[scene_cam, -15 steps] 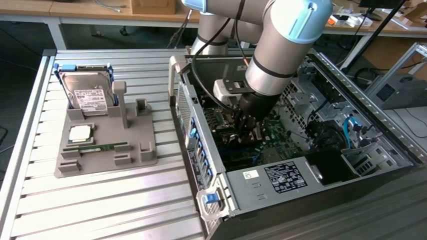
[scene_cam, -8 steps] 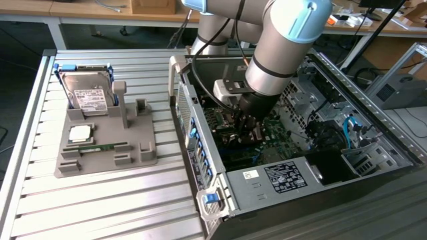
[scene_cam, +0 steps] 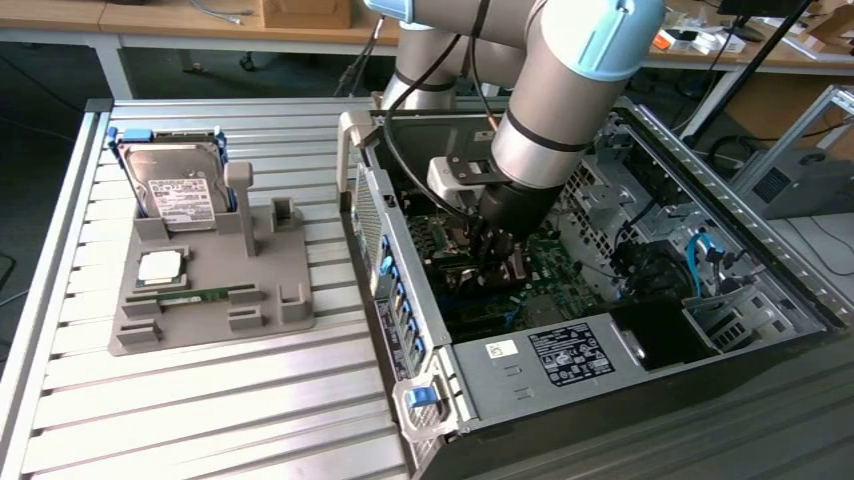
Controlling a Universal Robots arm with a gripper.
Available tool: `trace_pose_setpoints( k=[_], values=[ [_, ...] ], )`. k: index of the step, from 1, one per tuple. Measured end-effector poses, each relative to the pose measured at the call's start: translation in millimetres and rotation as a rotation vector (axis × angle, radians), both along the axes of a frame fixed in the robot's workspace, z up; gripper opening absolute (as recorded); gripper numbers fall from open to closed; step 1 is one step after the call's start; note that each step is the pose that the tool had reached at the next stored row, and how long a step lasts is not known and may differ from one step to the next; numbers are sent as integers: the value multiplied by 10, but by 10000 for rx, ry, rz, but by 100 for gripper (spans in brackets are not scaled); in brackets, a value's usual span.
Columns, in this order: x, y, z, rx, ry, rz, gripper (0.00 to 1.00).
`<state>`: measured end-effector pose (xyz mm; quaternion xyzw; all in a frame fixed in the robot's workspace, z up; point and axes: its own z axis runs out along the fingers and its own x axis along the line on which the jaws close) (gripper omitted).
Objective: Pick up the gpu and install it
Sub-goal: 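Insert the gpu into the slot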
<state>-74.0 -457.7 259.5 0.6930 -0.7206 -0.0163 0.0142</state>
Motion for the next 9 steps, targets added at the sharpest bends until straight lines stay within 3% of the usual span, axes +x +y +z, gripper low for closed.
trace_pose_setpoints(
  k=[5,9],
  values=[
    [0,9,13,-115,0,0,27],
    [1,18,13,-339,-1,2,27]
  ],
)
